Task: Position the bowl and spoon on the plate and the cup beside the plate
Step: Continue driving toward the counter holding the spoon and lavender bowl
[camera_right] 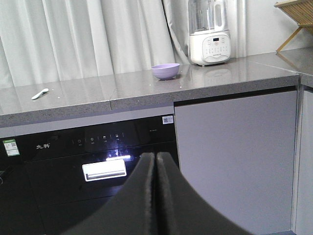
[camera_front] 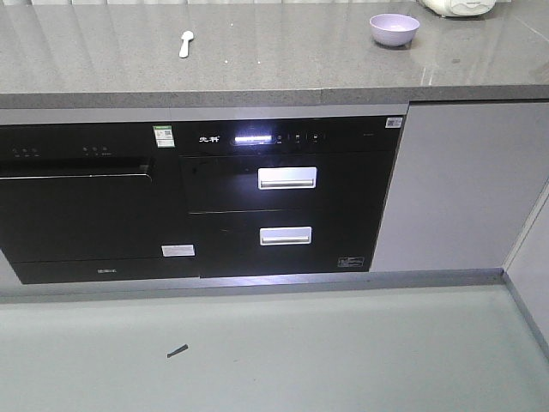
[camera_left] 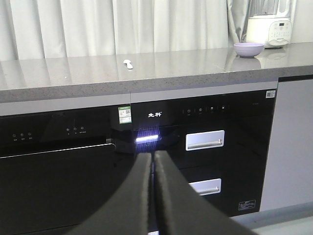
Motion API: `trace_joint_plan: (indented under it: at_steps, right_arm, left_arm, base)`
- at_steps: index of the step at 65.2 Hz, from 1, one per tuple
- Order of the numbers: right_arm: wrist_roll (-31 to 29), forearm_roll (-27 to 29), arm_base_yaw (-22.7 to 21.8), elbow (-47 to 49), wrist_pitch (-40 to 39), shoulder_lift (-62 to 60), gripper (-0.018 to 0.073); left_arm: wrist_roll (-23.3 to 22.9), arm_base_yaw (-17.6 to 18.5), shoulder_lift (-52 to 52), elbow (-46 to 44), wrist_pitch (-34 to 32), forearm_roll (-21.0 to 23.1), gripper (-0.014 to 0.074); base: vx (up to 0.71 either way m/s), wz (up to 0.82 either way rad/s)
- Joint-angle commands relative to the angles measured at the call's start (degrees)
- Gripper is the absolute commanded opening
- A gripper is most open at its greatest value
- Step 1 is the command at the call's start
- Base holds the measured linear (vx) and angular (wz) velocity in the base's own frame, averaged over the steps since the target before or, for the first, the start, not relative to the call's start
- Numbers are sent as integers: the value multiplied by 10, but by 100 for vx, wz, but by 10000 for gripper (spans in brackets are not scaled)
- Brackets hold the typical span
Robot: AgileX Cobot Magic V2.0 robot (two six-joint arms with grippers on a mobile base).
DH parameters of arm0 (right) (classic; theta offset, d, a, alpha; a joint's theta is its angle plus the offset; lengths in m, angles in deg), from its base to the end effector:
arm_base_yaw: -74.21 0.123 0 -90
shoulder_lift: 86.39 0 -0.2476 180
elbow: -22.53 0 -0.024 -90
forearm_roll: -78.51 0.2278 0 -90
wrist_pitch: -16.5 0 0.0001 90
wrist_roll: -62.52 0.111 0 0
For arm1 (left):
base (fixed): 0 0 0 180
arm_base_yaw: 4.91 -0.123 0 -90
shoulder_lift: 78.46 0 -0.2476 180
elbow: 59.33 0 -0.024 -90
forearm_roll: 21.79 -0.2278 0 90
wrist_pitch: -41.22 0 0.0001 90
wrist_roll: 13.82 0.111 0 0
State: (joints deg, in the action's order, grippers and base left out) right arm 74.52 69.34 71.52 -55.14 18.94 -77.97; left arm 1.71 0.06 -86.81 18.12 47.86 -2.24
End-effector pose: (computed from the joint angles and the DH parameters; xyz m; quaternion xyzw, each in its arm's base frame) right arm 0.0915 -0.0051 0.2015 0.0361 0.6969 -0.0014 0.7163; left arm 0.0906 -0.0122 0.1955 0.0202 0.7194 -0.0676 0.6910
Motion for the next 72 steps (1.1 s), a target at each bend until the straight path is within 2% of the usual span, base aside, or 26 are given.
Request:
trace_joint_plan:
  at_steps: [1,72]
  right_arm:
    - [-5,-2,-2,-8,-43,-6,-5]
    - [-5,-2,-2,-8,-43,-6,-5]
  left_arm:
    - [1,-1,10,14,-42,7,-6]
    - [1,-1,10,14,-42,7,-6]
  base:
    - [5,1]
    - [4,0]
